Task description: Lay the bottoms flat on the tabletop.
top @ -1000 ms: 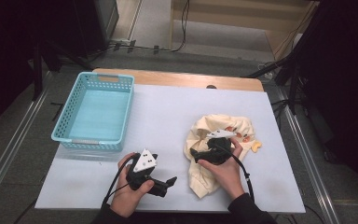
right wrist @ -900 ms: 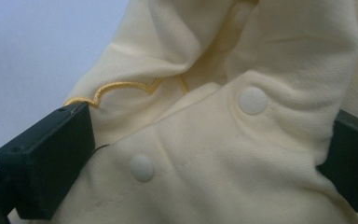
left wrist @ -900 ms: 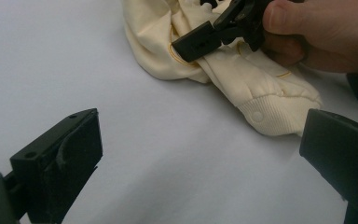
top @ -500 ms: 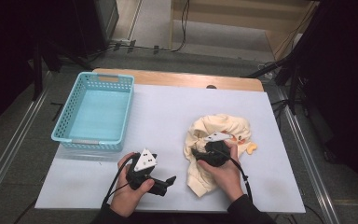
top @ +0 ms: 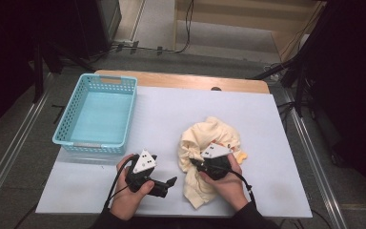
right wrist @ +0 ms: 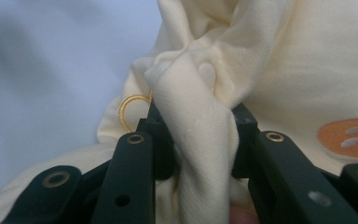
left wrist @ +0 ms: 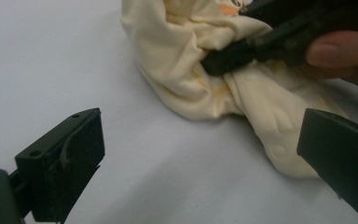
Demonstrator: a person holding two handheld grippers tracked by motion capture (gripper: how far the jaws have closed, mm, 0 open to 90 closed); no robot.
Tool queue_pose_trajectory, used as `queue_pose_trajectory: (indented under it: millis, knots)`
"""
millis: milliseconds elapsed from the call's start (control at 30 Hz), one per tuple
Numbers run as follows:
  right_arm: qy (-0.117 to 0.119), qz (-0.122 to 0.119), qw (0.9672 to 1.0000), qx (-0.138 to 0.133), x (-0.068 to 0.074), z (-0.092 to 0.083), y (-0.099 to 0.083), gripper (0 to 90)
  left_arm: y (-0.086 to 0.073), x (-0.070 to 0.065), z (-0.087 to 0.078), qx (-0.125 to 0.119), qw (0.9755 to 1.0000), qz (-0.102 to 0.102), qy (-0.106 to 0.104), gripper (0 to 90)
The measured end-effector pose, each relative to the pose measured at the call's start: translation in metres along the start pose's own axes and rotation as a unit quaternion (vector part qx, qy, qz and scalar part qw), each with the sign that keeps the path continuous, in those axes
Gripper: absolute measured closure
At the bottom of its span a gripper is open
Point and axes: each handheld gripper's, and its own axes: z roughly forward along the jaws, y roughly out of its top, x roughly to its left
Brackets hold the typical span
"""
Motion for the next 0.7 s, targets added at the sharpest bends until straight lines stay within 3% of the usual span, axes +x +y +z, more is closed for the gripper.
queue_pose_trajectory:
  millis: [133,267,333,400,500,700]
  knots:
    - [0.042,-0.035,0.9984,-0.015,0.018,-0.005,0.001,67.4,0.001,0.004,-0.005,-0.009,0.9998,-0.011,0.010,2.0]
    - [0.086,-0.092,0.9919,-0.010,0.031,-0.007,0.000,65.9,0.001,0.007,-0.007,-0.017,0.9994,-0.018,0.022,9.6]
    - [0.103,-0.097,0.9899,-0.012,0.030,-0.008,-0.003,58.9,0.000,0.006,-0.006,-0.011,0.9994,-0.010,0.032,15.2]
    - [0.119,-0.085,0.9891,-0.018,0.026,-0.012,-0.003,41.6,-0.001,0.006,-0.004,-0.010,0.9996,-0.007,0.026,15.2]
    - [0.116,-0.058,0.9907,-0.043,0.012,-0.028,-0.001,27.7,-0.003,0.006,0.000,-0.008,0.9995,-0.007,0.031,19.6]
    - [0.106,-0.010,0.9917,-0.073,-0.029,-0.053,-0.009,25.1,-0.005,0.006,0.004,-0.008,0.9990,-0.013,0.041,26.4]
